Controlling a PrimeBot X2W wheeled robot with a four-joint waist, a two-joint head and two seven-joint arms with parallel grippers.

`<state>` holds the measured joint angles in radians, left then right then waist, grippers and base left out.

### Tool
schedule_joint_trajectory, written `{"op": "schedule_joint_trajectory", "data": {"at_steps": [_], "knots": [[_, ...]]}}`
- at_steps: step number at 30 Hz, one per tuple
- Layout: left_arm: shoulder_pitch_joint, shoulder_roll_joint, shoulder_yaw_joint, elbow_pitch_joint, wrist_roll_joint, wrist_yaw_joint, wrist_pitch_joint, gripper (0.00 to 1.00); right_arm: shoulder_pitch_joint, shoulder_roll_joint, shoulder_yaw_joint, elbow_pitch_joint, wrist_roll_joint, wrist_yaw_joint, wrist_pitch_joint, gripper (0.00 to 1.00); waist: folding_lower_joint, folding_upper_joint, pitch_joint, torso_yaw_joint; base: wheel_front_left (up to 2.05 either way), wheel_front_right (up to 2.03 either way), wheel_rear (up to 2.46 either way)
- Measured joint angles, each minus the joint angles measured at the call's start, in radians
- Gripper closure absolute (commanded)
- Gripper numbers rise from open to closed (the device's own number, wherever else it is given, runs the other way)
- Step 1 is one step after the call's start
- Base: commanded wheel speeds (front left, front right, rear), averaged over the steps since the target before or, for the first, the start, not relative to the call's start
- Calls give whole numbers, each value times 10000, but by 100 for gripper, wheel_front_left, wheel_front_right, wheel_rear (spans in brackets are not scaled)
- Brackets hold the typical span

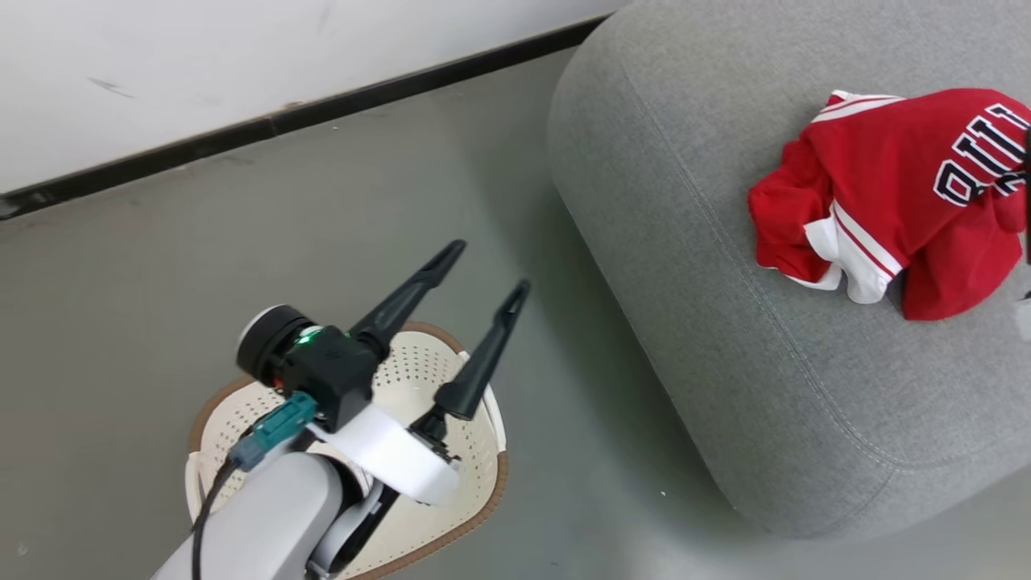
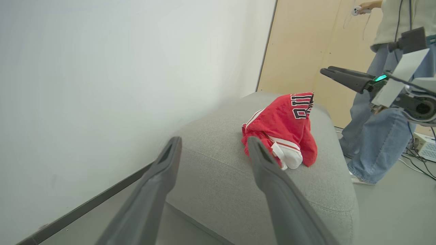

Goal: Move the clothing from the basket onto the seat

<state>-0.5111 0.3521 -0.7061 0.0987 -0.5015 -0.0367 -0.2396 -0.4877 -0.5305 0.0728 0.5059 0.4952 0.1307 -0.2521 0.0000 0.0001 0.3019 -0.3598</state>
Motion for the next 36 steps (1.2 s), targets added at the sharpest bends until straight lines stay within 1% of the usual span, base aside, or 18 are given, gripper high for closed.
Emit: {"op": "schedule_joint_trajectory", "data": {"at_steps": [8, 18, 25, 32, 36], "knots": [[563, 150, 740, 328, -339, 441, -75, 0, -97, 441, 188, -345, -174, 0, -2, 0, 0, 0, -314, 434, 0, 0, 0], [1351, 198, 1570, 796, -566, 855, -86, 0, -288, 1312, 715, -623, -721, 0, -2, 0, 0, 0, -785, 1081, 0, 0, 0], [1811, 159, 2422, 840, -579, 1193, -88, 0, -242, 1797, 984, -602, -882, 0, -2, 0, 0, 0, -1151, 1560, 0, 0, 0], [2433, 150, 3005, 1066, -426, 1507, -88, 0, 202, 2207, 909, -539, -1289, 0, -2, 0, 0, 0, -1554, 1996, 0, 0, 0], [2781, 100, 3219, 1179, -265, 1615, -88, 0, 538, 2493, 775, -548, -1390, 0, -2, 0, 0, 0, -1799, 2211, 0, 0, 0]]}}
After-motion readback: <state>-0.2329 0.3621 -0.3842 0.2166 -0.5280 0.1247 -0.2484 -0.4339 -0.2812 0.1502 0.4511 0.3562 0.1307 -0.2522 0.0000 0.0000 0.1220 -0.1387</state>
